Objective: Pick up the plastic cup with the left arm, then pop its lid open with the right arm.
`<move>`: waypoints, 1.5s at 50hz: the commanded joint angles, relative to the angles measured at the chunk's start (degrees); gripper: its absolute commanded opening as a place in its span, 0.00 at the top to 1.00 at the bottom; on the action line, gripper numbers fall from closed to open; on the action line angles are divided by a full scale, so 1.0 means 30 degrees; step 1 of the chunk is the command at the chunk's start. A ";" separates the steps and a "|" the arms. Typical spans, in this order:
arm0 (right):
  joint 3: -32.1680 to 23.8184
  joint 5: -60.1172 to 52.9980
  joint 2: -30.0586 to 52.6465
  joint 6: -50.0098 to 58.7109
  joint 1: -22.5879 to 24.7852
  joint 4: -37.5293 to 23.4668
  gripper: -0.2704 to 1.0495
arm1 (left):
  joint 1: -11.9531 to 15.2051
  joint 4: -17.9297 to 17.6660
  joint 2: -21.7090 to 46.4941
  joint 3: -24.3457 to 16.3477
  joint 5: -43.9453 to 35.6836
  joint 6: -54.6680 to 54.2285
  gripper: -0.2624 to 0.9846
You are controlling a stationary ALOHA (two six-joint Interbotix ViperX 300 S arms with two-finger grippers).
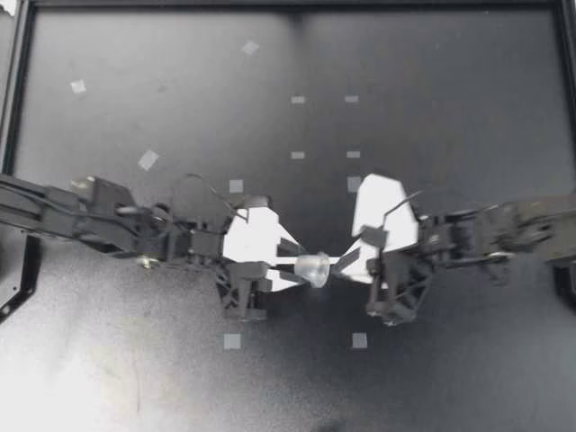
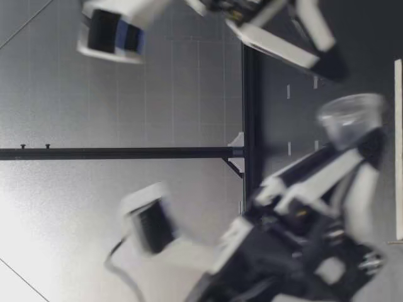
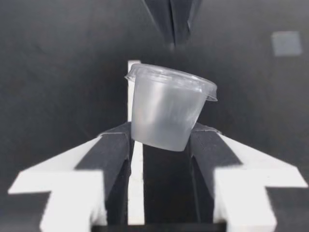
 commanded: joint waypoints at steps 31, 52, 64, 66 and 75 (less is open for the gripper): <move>0.2578 -2.0215 0.1934 1.0371 -0.0234 0.0293 0.26 | 0.0000 -0.0352 -0.3750 0.4424 -1.3916 0.0381 0.66; 0.1172 -2.1240 -0.2432 1.0283 0.0117 -0.4131 0.26 | 0.0000 -0.0352 -0.3516 0.4014 -1.2715 0.0439 0.66; 0.3926 -2.0039 -0.5566 0.6680 -0.1904 -0.4277 0.27 | 0.0000 -0.0352 -0.3516 0.3955 -1.2773 0.0264 0.66; 0.4219 -1.8867 -0.6328 0.5039 -0.2168 -0.4424 0.27 | 0.0000 -0.0352 -0.3574 0.3896 -1.2773 0.0059 0.66; 0.4160 -1.1865 -0.9346 -0.3135 -0.2139 -0.4570 0.27 | 0.0000 -0.0352 -0.3838 0.3691 -1.2891 -0.2168 0.66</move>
